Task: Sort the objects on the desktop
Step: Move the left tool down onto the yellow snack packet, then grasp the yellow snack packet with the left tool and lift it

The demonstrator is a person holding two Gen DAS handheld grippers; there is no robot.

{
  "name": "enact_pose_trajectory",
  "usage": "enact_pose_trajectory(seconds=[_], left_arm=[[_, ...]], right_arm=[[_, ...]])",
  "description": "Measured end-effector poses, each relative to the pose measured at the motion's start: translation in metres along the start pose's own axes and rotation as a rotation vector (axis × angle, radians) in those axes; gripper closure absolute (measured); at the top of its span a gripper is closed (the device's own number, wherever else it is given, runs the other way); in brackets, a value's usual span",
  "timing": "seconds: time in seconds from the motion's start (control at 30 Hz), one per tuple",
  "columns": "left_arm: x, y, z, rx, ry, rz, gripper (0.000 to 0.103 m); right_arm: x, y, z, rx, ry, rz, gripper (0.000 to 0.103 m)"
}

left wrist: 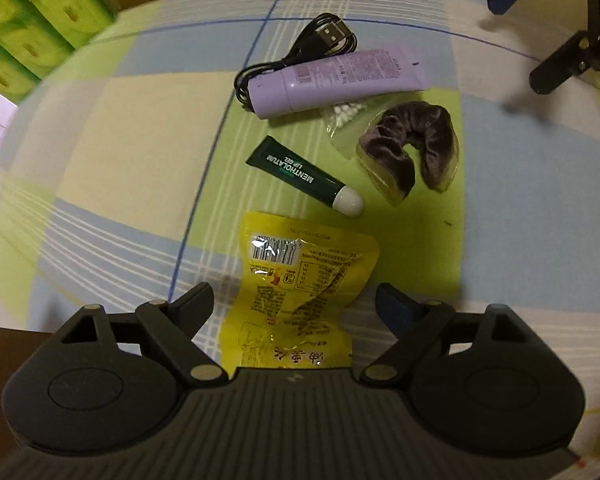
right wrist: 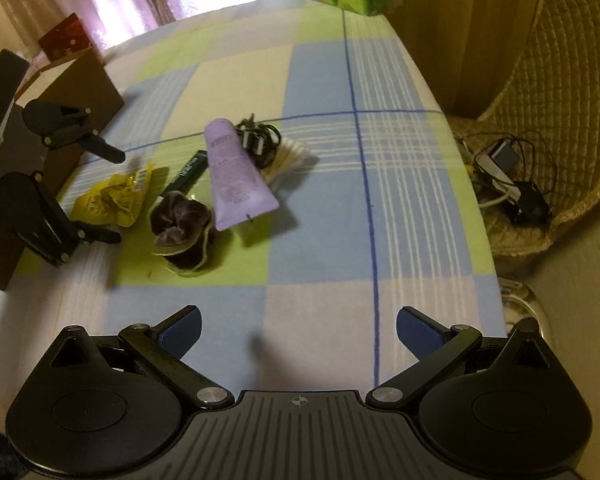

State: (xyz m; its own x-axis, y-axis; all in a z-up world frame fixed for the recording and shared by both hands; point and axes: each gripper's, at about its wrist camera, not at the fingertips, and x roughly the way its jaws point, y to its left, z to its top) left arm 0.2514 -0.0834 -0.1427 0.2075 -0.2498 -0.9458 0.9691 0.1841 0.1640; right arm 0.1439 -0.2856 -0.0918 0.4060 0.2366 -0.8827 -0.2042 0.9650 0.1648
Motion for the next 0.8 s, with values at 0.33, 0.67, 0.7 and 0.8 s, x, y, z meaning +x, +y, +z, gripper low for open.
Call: enact_pose_trajectory(seconds=[0.33, 0.67, 0.7, 0.8], left_arm=[[-0.011, -0.01, -0.019, -0.239, -0.03, -0.011, 0.063], [-0.049, -0.042, -0.048, -0.582, -0.065, 0.136, 0.086], [-0.054, -0.046, -0.051, -0.589, -0.076, 0.15, 0.086], [-0.063, -0.059, -0.053, -0.579, -0.082, 0.19, 0.071]], right_arm=[[0.007, -0.004, 0.0, 0.033, 0.003, 0.004, 0.002], [0.015, 0.012, 0.01, -0.038, -0.003, 0.046, 0.002], [0.016, 0.012, 0.011, -0.043, 0.0, 0.048, 0.002], [0.019, 0.014, 0.011, -0.053, 0.006, 0.059, 0.002]])
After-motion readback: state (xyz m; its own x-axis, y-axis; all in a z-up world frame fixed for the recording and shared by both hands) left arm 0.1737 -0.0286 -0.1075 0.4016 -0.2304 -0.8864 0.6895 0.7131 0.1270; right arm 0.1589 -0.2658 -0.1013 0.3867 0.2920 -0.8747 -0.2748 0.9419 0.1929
